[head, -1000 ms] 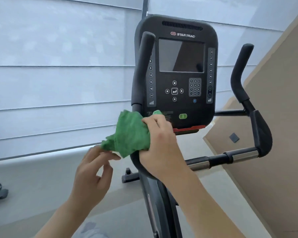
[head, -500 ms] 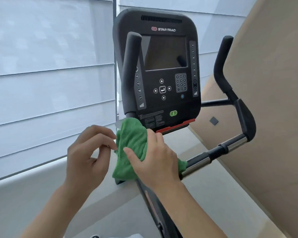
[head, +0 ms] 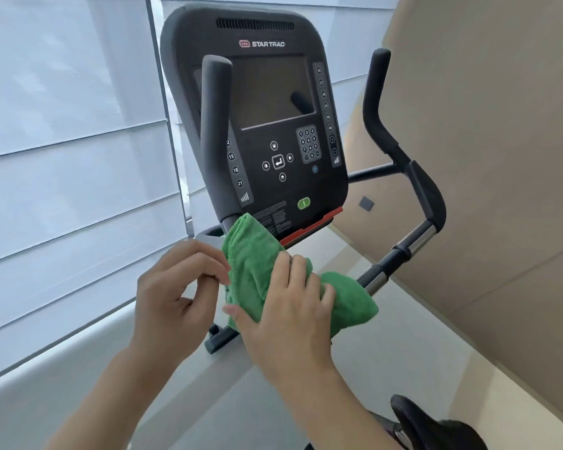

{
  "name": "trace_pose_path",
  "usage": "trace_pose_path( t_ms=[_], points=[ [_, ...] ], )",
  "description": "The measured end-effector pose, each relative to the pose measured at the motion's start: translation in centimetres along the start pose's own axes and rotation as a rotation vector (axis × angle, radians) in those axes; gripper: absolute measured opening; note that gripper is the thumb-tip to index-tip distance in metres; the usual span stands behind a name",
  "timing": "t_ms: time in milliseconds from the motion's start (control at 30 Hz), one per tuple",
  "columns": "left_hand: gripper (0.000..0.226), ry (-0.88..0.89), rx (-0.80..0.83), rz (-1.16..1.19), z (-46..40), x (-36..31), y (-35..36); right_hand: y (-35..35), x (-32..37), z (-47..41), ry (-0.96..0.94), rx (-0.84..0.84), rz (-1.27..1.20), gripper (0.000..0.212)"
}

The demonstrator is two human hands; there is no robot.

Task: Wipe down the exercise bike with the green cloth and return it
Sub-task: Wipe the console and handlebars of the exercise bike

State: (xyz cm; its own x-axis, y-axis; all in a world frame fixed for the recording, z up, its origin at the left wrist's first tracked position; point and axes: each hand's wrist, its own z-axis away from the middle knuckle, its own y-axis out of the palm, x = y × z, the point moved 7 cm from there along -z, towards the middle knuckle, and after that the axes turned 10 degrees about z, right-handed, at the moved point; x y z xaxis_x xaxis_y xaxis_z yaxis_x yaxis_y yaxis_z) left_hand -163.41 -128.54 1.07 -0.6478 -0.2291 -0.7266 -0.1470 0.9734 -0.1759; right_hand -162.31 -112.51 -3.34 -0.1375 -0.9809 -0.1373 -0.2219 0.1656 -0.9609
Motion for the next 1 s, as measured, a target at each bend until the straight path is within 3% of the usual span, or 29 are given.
trace_pose_path(
  t_ms=[167, 333, 467, 533, 667, 800, 900, 1000],
  points=[
    [0.032, -0.012, 0.018, 0.022, -0.4, 1.1, -0.7, -0.5, 0.8, -2.6, 0.01, 0.065, -0.056, 0.068],
    [0.031, -0.03, 0.041, 0.043, -0.5, 1.3, -0.7, 0.2, 0.0, -4.8, -0.131, 0.227, -0.296, 0.061],
    [0.031, -0.02, 0.074, 0.081, -0.2, 0.6, -0.6, 1.8, -1.0, -6.5, -0.197, 0.563, -0.737, 0.053],
    [0.031, -0.019, 0.084, 0.092, 0.2, 0.1, -0.8, 1.9, -1.0, -6.8, -0.235, 0.644, -0.844, 0.047],
    [0.032, -0.041, 0.073, 0.082, 1.2, 0.0, -1.7, 2.0, -1.0, -6.0, -0.148, 0.52, -0.753, 0.048],
    [0.031, -0.075, 0.059, 0.072, 2.3, 0.8, -2.9, 0.2, -0.1, -3.9, 0.057, 0.181, -0.351, 0.053],
    [0.032, -0.092, 0.03, 0.043, 2.5, 1.2, -4.0, -1.2, 2.1, -2.1, 0.067, -0.011, 0.025, 0.063],
    [0.032, -0.115, -0.001, 0.003, 2.6, 1.3, -5.0, -1.9, 3.7, -3.1, 0.022, -0.061, 0.109, 0.065]
  ],
)
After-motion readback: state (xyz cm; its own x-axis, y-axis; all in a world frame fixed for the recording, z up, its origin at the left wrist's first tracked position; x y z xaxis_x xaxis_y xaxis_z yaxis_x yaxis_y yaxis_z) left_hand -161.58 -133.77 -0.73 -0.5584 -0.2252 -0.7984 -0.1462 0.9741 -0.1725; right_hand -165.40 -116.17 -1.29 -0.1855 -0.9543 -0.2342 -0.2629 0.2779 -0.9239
